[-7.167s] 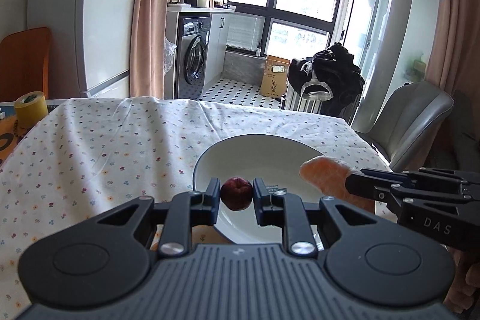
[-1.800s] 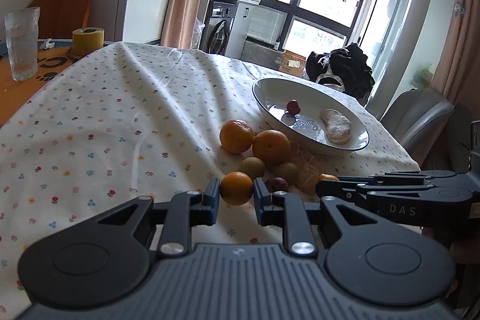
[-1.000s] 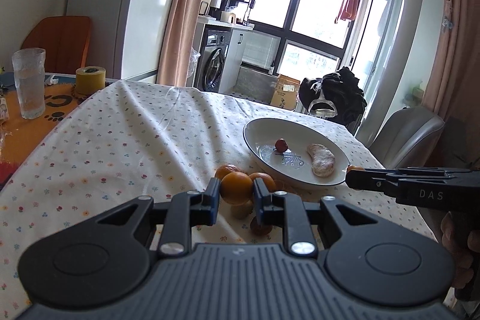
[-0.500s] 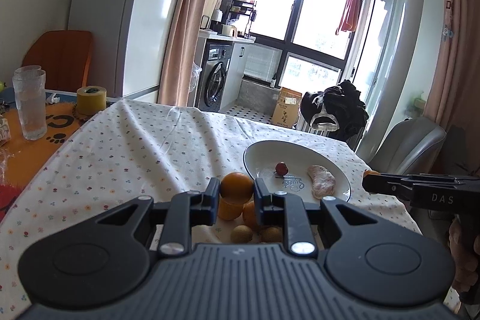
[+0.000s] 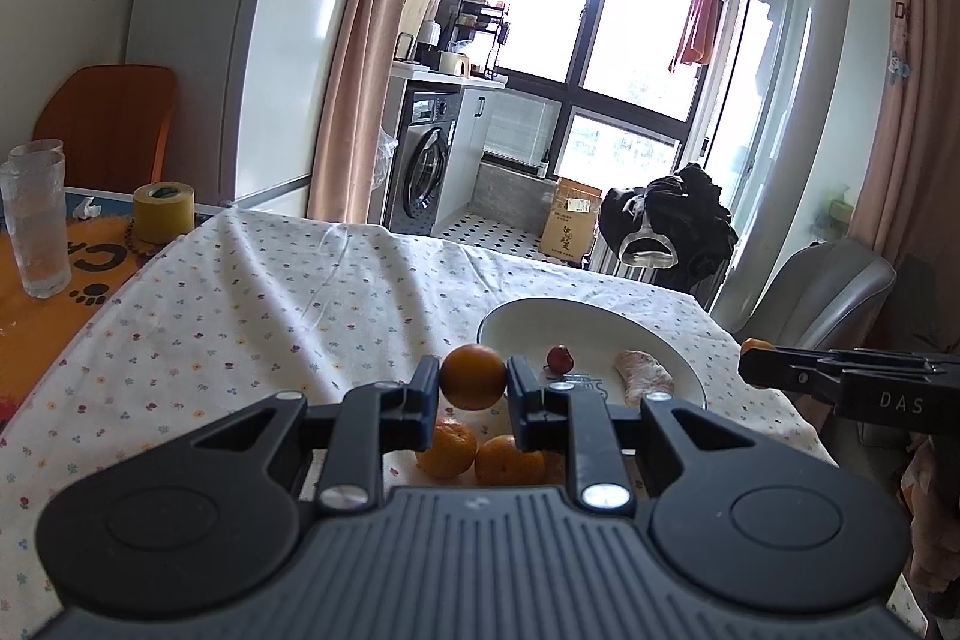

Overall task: Organize fruits
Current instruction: 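Lower both small orange fruits into the white bowl and open both tools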

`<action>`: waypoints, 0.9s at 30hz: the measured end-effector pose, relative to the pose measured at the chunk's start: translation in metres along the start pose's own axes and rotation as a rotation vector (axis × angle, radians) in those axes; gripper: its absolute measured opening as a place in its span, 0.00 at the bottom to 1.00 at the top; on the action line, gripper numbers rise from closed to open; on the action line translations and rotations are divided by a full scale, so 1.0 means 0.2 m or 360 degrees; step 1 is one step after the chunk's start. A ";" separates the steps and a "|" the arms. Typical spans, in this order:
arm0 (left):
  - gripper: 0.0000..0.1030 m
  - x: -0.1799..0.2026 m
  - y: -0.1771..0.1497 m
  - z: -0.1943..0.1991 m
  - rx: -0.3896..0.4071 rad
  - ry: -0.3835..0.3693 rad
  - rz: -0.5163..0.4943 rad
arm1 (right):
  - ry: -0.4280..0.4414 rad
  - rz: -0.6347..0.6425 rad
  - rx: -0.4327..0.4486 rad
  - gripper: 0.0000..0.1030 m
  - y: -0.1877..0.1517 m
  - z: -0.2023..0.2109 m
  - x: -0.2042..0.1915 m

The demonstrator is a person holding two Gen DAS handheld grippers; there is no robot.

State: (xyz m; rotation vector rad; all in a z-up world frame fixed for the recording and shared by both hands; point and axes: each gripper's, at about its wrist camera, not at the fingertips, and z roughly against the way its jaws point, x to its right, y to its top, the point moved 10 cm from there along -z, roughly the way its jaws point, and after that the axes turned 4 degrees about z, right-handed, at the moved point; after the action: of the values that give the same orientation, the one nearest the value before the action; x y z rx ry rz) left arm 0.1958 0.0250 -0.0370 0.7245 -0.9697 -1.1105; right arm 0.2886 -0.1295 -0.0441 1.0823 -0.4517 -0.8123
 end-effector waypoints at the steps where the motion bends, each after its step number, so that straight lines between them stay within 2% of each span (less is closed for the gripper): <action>1: 0.21 0.00 0.01 -0.01 0.0000 0.0000 0.0000 | -0.0004 0.0001 -0.0003 0.20 0.00 -0.01 0.01; 11: 0.21 0.04 0.04 -0.17 -0.0040 -0.0025 -0.0005 | -0.0033 -0.0017 -0.0016 0.20 0.00 -0.08 0.08; 27: 0.21 0.21 -0.03 -0.47 -0.0180 -0.0111 -0.0034 | -0.0032 -0.0139 -0.0096 0.20 -0.11 -0.25 0.21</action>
State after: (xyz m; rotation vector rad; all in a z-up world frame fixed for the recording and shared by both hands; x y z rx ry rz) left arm 0.2843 -0.0155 -0.0690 0.6087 -0.9519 -1.2060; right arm 0.3407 -0.1368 -0.0866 1.0441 -0.3968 -0.9090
